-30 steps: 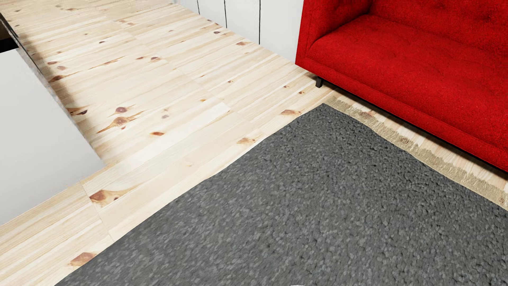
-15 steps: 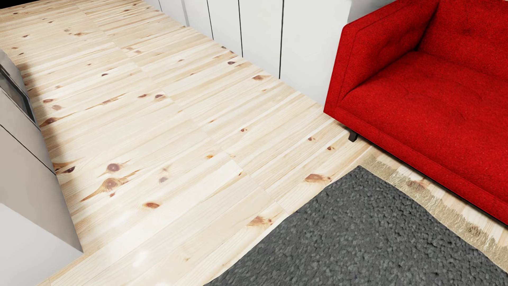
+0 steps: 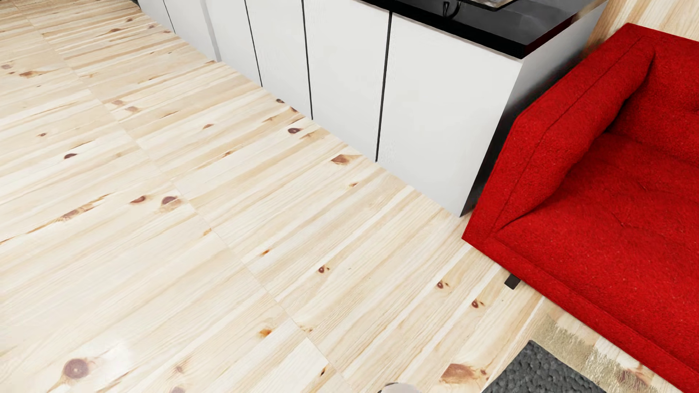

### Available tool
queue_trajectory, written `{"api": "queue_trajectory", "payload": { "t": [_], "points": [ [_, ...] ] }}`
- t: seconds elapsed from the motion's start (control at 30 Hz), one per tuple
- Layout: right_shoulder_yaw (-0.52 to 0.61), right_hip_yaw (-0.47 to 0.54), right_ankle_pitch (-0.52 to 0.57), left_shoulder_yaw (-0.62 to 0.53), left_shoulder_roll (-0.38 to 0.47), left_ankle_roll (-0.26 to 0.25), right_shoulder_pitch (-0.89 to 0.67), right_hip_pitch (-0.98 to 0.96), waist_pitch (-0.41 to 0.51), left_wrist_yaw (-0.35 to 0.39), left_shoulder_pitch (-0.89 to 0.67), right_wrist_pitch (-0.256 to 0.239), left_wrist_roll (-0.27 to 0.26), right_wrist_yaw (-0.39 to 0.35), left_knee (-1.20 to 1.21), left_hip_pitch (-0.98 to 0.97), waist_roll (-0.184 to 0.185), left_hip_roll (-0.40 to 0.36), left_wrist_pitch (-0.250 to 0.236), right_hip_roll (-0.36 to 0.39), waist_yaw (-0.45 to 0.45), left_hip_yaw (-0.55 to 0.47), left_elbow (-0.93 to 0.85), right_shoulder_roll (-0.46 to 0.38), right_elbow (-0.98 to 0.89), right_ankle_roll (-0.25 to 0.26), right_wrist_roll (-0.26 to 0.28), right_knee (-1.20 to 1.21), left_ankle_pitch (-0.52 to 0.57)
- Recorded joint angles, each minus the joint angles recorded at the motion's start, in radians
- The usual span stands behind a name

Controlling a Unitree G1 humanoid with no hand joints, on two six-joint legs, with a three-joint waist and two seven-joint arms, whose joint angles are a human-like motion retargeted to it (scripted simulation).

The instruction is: Walk to the shelves

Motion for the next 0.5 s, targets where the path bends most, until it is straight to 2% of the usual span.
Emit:
{"api": "queue_trajectory", "payload": {
  "t": [0.03,0.07,0.1,0.13,0.17,0.2,0.23,0.27,0.3,0.33,0.37,0.4,0.43,0.47,0.5],
  "points": [
    [-0.016,0.0,0.027,0.045,0.008,0.0,0.013,-0.04,-0.013,0.0,-0.006,0.0,0.0,0.0,-0.01,0.054,0.011,0.016,0.0,-0.011,-0.023,0.0,-0.04,-0.002,0.006,0.0,0.0,-0.067,-0.045],
    [-0.018,0.0,0.023,0.022,0.018,0.0,0.034,-0.079,-0.033,0.0,-0.038,0.0,0.0,0.0,0.006,0.076,0.031,0.015,0.0,-0.046,-0.055,0.0,-0.031,-0.005,0.012,0.0,0.0,-0.048,-0.081],
    [-0.003,0.0,0.085,0.046,0.011,0.0,0.045,-0.08,-0.022,0.0,-0.02,0.0,0.0,0.0,0.054,0.136,0.051,0.028,0.0,-0.037,-0.095,0.0,-0.06,-0.02,0.023,0.0,0.0,0.04,-0.091],
    [-0.06,0.0,0.13,0.14,0.009,0.0,0.059,-0.122,-0.03,0.0,-0.022,0.0,0.0,0.0,0.184,0.117,0.087,0.055,0.0,-0.009,-0.115,0.0,-0.102,-0.008,0.034,0.0,0.0,0.164,0.027],
    [-0.017,0.0,0.098,0.076,-0.023,0.0,0.043,-0.081,-0.02,0.0,-0.012,0.0,0.0,0.0,0.398,0.071,0.122,0.071,0.0,0.003,-0.125,0.0,-0.044,-0.014,0.082,0.0,0.0,0.24,0.266],
    [-0.011,0.0,0.045,0.056,-0.031,0.0,0.028,-0.048,-0.012,0.0,-0.013,0.0,0.0,0.0,0.618,-0.018,0.124,0.076,0.0,0.006,-0.087,0.0,-0.032,-0.006,0.111,0.0,0.0,0.281,0.437],
    [-0.006,0.0,0.008,0.009,-0.039,0.0,0.014,0.011,-0.003,0.0,-0.02,0.0,0.0,0.0,0.762,-0.121,0.131,0.1,0.0,0.009,-0.042,0.0,-0.023,0.008,0.125,0.0,0.0,0.277,0.502],
    [0.001,0.0,-0.003,-0.02,-0.044,0.0,0.008,0.098,0.005,0.0,-0.008,0.0,0.0,0.0,0.808,-0.219,0.104,0.088,0.0,-0.023,0.002,0.0,-0.024,0.024,0.118,0.0,0.0,0.24,0.51],
    [0.005,0.0,-0.02,-0.013,-0.078,0.0,0.003,0.191,0.009,0.0,-0.011,0.0,0.0,0.0,0.79,-0.338,0.099,0.097,0.0,-0.033,0.047,0.0,0.052,0.031,0.1,0.0,0.0,0.187,0.498],
    [0.031,0.0,-0.06,-0.007,-0.071,0.0,0.011,0.281,0.006,0.0,0.028,0.0,0.0,0.0,0.67,-0.435,0.067,0.079,0.0,-0.055,0.11,0.0,0.012,0.028,0.038,0.0,0.0,0.127,0.531],
    [0.024,0.0,-0.097,-0.04,-0.078,0.0,0.014,0.374,0.002,0.0,0.044,0.0,0.0,0.0,0.553,-0.527,0.048,0.086,0.0,-0.066,0.16,0.0,0.052,0.029,0.0,0.0,0.0,0.075,0.565],
    [0.031,0.0,-0.126,-0.049,-0.067,0.0,0.018,0.457,-0.001,0.0,0.078,0.0,0.0,0.0,0.428,-0.6,0.032,0.098,0.0,-0.077,0.228,0.0,0.045,0.019,-0.057,0.0,0.0,0.035,0.577],
    [0.017,0.0,-0.155,-0.037,-0.055,0.0,0.014,0.533,-0.003,0.0,0.103,0.0,0.0,0.0,0.287,-0.67,0.032,0.111,0.0,-0.076,0.283,0.0,0.043,0.004,-0.11,0.0,0.0,0.006,0.522],
    [0.026,0.0,-0.182,-0.068,-0.043,0.0,-0.004,0.596,-0.005,0.0,0.121,0.0,0.0,0.0,0.152,-0.715,0.039,0.131,0.0,-0.071,0.352,0.0,0.05,-0.019,-0.138,0.0,0.0,-0.01,0.388],
    [0.037,0.0,-0.202,-0.039,-0.041,0.0,-0.026,0.638,-0.016,0.0,0.153,0.0,0.0,0.0,0.078,-0.76,0.033,0.167,0.0,-0.071,0.41,0.0,0.078,-0.039,-0.154,0.0,0.0,-0.011,0.179]
  ]
}}
